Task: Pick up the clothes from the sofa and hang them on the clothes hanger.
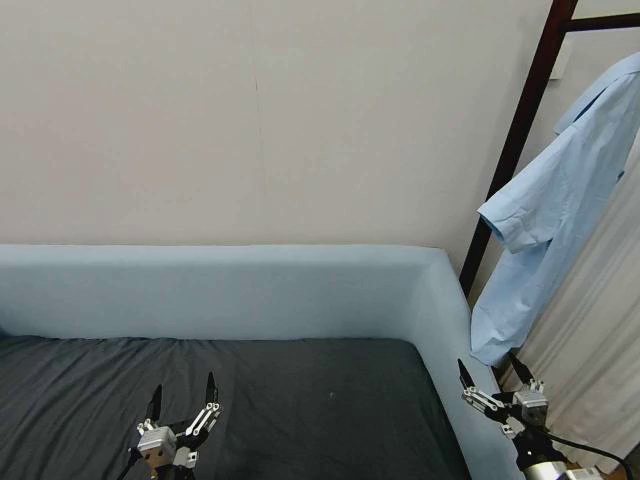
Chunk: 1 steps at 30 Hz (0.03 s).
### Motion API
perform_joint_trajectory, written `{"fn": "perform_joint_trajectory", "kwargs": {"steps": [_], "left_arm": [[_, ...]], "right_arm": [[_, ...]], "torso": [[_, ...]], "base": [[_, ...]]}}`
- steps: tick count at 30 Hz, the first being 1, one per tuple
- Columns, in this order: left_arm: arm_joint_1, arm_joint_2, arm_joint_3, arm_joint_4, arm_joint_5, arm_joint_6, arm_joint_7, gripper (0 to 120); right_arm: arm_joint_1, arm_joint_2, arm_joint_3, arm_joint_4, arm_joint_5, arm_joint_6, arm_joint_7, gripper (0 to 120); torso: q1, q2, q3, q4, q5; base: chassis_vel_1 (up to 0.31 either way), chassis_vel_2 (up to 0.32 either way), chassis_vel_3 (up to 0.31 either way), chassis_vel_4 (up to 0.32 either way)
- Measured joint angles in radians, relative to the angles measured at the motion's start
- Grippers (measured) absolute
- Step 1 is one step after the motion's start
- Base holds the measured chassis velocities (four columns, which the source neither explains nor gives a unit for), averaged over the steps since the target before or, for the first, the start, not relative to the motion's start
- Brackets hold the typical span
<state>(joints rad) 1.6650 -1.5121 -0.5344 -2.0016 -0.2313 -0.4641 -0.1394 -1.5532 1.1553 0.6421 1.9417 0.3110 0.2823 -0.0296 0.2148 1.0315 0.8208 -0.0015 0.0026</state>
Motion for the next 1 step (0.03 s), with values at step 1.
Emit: {"fn": "perform_joint_trajectory", "kwargs": {"steps": [1], "left_arm": [[0.000,0.000,0.000,0.000,0.000,0.000,0.000,100]], "right_arm": [[0.000,0.000,0.000,0.000,0.000,0.000,0.000,100]], "torso": [[0.000,0.000,0.000,0.0000,0.0000]], "base": [[0.000,0.000,0.000,0.000]]}}
